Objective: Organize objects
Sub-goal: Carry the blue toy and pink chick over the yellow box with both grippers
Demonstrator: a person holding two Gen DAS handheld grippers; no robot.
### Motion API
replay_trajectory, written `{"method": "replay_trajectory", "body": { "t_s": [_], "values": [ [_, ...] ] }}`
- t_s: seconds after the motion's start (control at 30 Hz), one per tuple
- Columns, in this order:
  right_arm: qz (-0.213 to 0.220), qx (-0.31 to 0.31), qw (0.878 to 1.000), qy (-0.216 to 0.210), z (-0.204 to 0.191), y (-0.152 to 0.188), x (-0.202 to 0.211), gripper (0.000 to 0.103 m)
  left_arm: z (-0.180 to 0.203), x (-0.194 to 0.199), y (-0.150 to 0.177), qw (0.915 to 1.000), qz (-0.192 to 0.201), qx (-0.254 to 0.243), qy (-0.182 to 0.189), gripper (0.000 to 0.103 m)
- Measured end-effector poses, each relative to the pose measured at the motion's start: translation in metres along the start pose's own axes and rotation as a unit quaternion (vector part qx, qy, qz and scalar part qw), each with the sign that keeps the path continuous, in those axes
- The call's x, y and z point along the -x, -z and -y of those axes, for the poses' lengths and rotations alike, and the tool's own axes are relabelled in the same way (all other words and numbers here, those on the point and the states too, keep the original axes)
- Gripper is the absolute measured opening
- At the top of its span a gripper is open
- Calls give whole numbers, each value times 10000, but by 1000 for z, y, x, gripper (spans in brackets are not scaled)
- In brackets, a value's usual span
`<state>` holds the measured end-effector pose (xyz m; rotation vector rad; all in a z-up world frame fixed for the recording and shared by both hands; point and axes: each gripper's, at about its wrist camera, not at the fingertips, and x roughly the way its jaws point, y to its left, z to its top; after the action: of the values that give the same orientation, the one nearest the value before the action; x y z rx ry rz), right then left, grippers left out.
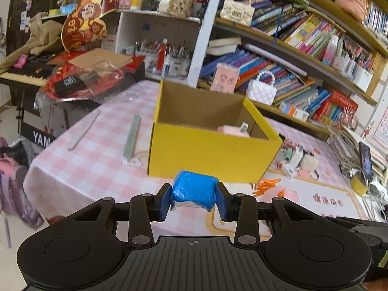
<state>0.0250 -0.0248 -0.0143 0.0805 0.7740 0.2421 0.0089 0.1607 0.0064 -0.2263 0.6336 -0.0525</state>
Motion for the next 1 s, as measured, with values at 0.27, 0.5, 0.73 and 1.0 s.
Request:
{"method": "replay_trajectory", "body": {
  "t_s": [0.27, 0.5, 0.73, 1.0],
  "values": [
    [245, 65, 9997, -16, -7, -29, -1, 39, 0, -6, -27, 9994, 335, -97, -16, 37],
    [565, 127, 9983, -101, -2, -70, -11, 39, 7, -24, -54, 9986, 520, -88, -44, 37],
    [1010, 402, 9941, -23, 10, -127, -42, 39, 16, -59, -86, 9973, 681, -231, -179, 37],
    [827, 957, 9919, -141, 16, -175, -111, 39, 21, -116, -103, 9968, 438, -354, -568, 37]
  ]
}}
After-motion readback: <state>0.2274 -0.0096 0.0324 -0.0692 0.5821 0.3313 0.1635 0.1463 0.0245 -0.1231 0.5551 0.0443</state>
